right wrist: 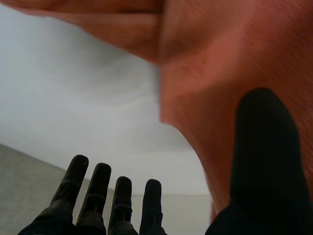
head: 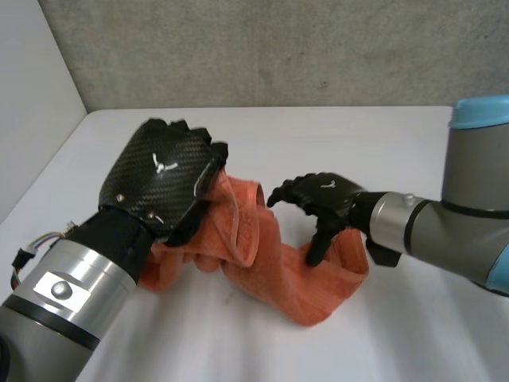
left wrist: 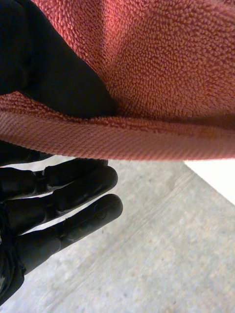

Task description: Fold the laundry

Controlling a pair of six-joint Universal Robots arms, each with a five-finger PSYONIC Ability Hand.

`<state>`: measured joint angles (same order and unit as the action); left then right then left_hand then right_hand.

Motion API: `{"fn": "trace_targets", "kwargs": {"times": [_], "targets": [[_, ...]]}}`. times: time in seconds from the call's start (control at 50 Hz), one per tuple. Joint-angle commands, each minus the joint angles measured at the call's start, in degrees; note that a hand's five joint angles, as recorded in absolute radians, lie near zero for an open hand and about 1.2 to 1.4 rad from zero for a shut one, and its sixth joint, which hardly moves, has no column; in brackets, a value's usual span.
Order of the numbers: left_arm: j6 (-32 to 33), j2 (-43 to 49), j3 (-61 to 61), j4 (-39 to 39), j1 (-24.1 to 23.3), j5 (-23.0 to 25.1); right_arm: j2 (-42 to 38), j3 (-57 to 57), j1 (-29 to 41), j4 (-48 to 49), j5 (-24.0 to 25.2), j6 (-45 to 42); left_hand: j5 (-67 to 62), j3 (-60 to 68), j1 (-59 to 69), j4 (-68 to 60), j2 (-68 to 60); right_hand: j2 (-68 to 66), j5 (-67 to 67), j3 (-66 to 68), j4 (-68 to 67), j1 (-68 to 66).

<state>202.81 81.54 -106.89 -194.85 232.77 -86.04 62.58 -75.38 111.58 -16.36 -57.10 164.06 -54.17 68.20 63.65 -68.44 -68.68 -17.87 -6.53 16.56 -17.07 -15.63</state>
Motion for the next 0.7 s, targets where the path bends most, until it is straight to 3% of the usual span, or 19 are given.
{"fn": "trace_targets", "kwargs": {"times": [0.02, 0.14, 0.22, 0.24, 0.28, 0.38, 0.4, 0.46, 0.52, 0.56, 0.66, 0.7], "targets": [[0.13, 2.04, -3.58, 0.35, 1.20, 0.61, -0.71, -0.29, 3.29, 0.37, 2.69, 9.34, -15.83, 11.80, 16.35, -11.56, -11.32, 1.56, 0.22, -0.25, 0.76, -0.68], [0.13, 2.39, -3.94, 0.44, 2.08, 2.28, -1.32, -1.17, 3.65, -0.24, 8.75, 11.98, -15.83, 11.80, 16.35, -11.56, -11.32, -3.78, -5.12, 5.09, -4.58, -6.02], [-0.05, 2.31, -3.15, 0.44, 2.95, 2.46, -5.27, -0.56, 4.61, 0.02, 9.12, 12.25, -15.83, 11.80, 16.35, -11.56, -11.32, -59.36, -60.70, 60.67, -60.16, -61.60], [-0.13, 2.31, -2.97, 0.44, 3.30, 2.54, -6.15, 0.23, 4.27, 0.10, 7.72, 12.68, -15.83, 11.80, 16.35, -11.56, -11.32, -62.10, -63.44, 63.41, -62.90, -64.34], [-0.22, 2.31, -2.45, 0.35, 4.10, 2.54, -6.42, 0.67, 3.91, 0.28, 6.58, 12.95, -15.83, 11.80, 16.35, -11.56, -11.32, -62.13, -63.47, 63.44, -62.93, -64.37], [-0.31, 2.39, -0.60, 0.18, 7.78, 2.63, -5.11, 3.75, 3.21, 3.43, -6.41, 13.65, -15.83, 11.80, 16.35, -11.56, -11.32, -62.13, -63.47, 63.44, -62.93, -64.37], [-0.31, 2.48, 0.01, 0.09, 9.18, 2.72, -5.10, 3.75, 3.21, 3.44, -6.44, 13.65, -15.83, 11.80, 16.35, -11.56, -11.32, -62.13, -63.47, 63.44, -62.93, -64.37], [-0.57, 3.01, 0.89, -0.35, 10.95, 2.72, 1.99, 1.66, 0.67, 9.31, -15.37, 13.30, -15.83, 11.80, 16.35, -11.56, -11.32, -62.13, -63.47, 63.44, -62.93, -64.37], [-2.15, 4.23, 2.82, -1.05, 12.53, 2.63, 6.12, -0.80, -0.48, 12.65, -19.43, 12.95, -15.83, 11.80, 16.35, -11.56, -11.32, -62.13, -63.47, 63.44, -62.93, -64.37], [-3.47, 4.68, 3.62, -1.49, 13.15, 2.63, 9.99, -3.18, -0.57, 14.68, -21.55, 12.60, -15.83, 11.80, 16.35, -11.56, -11.32, -62.13, -63.47, 63.44, -62.93, -64.37], [-8.12, 5.82, 5.11, -2.11, 15.52, 2.63, 14.32, -6.09, -0.75, 14.26, -20.86, 10.23, -15.83, 11.80, 16.35, -11.56, -11.32, -62.13, -63.47, 63.44, -62.93, -64.37], [-9.27, 6.53, 5.20, -2.11, 16.05, 2.63, 16.86, -9.15, -0.66, 11.20, -19.98, 5.24, -15.83, 11.80, 16.35, -11.56, -11.32, -62.13, -63.47, 63.44, -62.93, -64.37]]}}
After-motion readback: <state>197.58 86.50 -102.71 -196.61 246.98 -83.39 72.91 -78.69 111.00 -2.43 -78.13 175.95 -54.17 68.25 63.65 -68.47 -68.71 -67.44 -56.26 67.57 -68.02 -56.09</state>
